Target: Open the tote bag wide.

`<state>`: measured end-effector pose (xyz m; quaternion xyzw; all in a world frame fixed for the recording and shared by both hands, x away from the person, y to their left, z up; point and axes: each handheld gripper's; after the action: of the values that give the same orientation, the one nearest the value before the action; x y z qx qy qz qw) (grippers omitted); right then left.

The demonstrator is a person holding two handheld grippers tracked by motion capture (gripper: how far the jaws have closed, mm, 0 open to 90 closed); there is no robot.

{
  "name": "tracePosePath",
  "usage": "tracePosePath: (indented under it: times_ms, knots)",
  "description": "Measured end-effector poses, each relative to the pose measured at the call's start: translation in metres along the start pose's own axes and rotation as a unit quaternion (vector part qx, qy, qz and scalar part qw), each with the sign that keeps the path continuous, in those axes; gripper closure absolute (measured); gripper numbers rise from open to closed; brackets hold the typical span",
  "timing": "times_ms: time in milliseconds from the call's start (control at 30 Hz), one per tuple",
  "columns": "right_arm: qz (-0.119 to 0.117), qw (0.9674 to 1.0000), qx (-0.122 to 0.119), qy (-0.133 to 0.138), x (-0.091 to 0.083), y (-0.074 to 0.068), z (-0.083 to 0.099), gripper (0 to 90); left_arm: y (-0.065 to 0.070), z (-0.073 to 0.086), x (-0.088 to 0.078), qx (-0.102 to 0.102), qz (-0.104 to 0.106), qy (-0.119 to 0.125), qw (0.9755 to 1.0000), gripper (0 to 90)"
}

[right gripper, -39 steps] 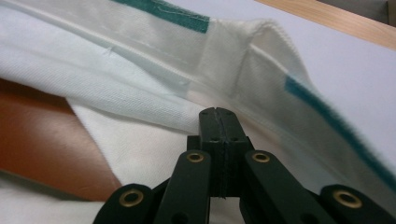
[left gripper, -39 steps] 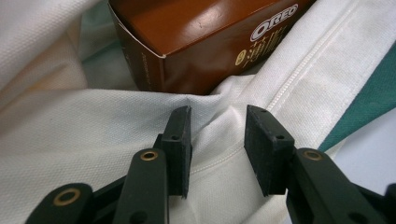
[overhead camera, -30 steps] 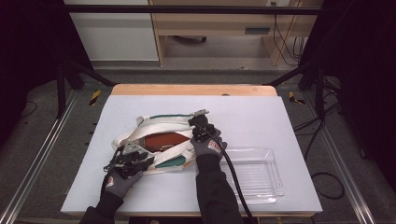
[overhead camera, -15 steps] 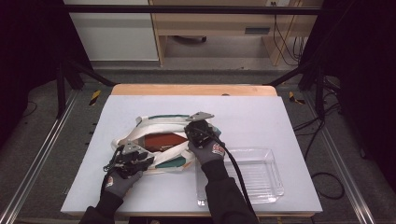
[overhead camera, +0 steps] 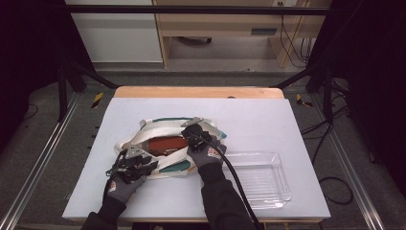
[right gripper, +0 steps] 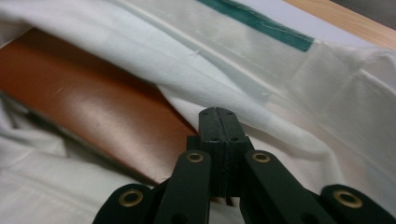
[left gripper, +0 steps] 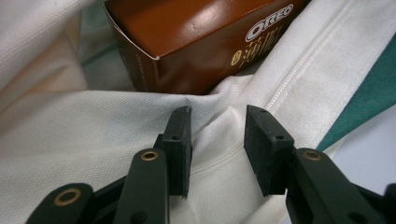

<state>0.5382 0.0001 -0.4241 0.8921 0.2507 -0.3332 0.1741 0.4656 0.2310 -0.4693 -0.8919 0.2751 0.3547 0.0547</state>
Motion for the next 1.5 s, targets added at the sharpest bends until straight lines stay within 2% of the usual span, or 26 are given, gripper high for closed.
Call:
tracePosePath:
  times_ms: [233, 300, 333, 367, 400, 433, 467, 633, 767, 800, 867, 900, 1000, 1067, 1133, 1200, 1300, 1367, 1433, 1467, 1500]
  knots:
    - [0.053, 0.9982, 0.027, -0.008, 0.003, 0.010, -0.004, 90.0, 0.000, 0.001, 0.000, -0.001, 0.002, -0.001, 1.0000, 61.1]
    - [0.078, 0.9966, 0.024, -0.012, 0.004, 0.014, -0.004, 90.0, 0.000, 0.001, 0.000, 0.001, 0.002, -0.003, 1.0000, 61.1]
    - [0.116, 0.9927, 0.010, -0.029, 0.005, 0.018, -0.002, 90.0, -0.001, 0.001, 0.000, -0.001, 0.005, -0.001, 1.0000, 61.0]
    - [0.107, 0.9932, 0.017, -0.044, 0.008, 0.025, 0.003, 90.0, -0.001, 0.001, 0.000, -0.002, 0.006, -0.001, 1.0000, 61.1]
    - [0.083, 0.9946, 0.046, -0.043, 0.009, 0.031, 0.008, 90.0, -0.001, 0.000, 0.000, 0.000, 0.006, -0.001, 1.0000, 61.2]
    - [0.056, 0.9945, 0.082, -0.035, 0.007, 0.039, 0.013, 90.0, -0.001, 0.000, 0.000, 0.000, 0.007, -0.002, 1.0000, 61.1]
    - [0.050, 0.9947, 0.085, -0.028, 0.006, 0.040, 0.013, 90.0, -0.001, 0.000, 0.000, 0.001, 0.006, -0.002, 1.0000, 61.1]
    - [0.034, 0.9968, 0.072, -0.001, -0.004, 0.033, 0.009, 90.0, -0.004, -0.004, -0.006, -0.004, 0.015, 0.004, 0.9999, 58.7]
    - [0.005, 0.9968, 0.074, 0.032, -0.017, 0.032, 0.009, 81.1, -0.007, -0.012, -0.018, -0.004, 0.023, 0.034, 0.9991, 54.1]
    - [-0.006, 0.9961, 0.072, 0.050, -0.024, 0.032, 0.009, 77.0, -0.007, -0.014, -0.020, -0.003, 0.024, 0.040, 0.9989, 51.8]
    - [-0.014, 0.9951, 0.066, 0.073, -0.034, 0.032, 0.010, 73.1, -0.008, -0.019, -0.025, 0.003, 0.025, 0.056, 0.9981, 50.4]
    - [-0.023, 0.9936, 0.064, 0.090, -0.042, 0.031, 0.010, 69.7, -0.009, -0.022, -0.026, 0.006, 0.025, 0.060, 0.9979, 48.5]
    - [-0.036, 0.9907, 0.051, 0.121, -0.059, 0.030, 0.012, 61.8, -0.011, -0.031, -0.030, 0.012, 0.027, 0.073, 0.9969, 45.5]
    - [-0.040, 0.9886, 0.045, 0.138, -0.070, 0.030, 0.013, 57.7, -0.013, -0.038, -0.030, 0.016, 0.027, 0.076, 0.9966, 45.5]
    - [-0.051, 0.9858, 0.043, 0.154, -0.082, 0.031, 0.017, 54.2, -0.014, -0.043, -0.028, 0.022, 0.027, 0.069, 0.9970, 45.7]
    - [-0.053, 0.9848, 0.036, 0.162, -0.090, 0.032, 0.021, 53.1, -0.016, -0.047, -0.023, 0.027, 0.017, 0.061, 0.9976, 45.7]
    - [-0.062, 0.9836, 0.037, 0.165, -0.102, 0.035, 0.030, 55.3, -0.024, -0.054, -0.017, 0.010, 0.014, 0.063, 0.9979, 47.2]
    - [-0.072, 0.9831, 0.035, 0.165, -0.105, 0.036, 0.036, 57.3, -0.029, -0.060, -0.013, 0.004, -0.001, 0.064, 0.9979, 49.7]
    - [-0.074, 0.9844, 0.029, 0.157, -0.109, 0.037, 0.043, 58.8, -0.032, -0.064, -0.009, -0.006, -0.011, 0.073, 0.9973, 53.5]
    - [-0.074, 0.9849, 0.027, 0.155, -0.110, 0.038, 0.046, 59.2, -0.034, -0.066, -0.007, -0.010, -0.018, 0.069, 0.9974, 55.1]
    - [-0.074, 0.9849, 0.027, 0.154, -0.111, 0.039, 0.048, 59.7, -0.036, -0.069, -0.002, -0.008, -0.034, 0.062, 0.9975, 55.7]
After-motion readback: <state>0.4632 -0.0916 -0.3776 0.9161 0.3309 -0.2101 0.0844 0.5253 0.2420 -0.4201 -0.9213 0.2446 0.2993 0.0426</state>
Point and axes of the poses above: each handheld gripper's, and its own axes: x roughly forward along the jaws, z roughly out of its underside, y roughly to its right, and after that the axes turned 3 degrees about -x, right-handed
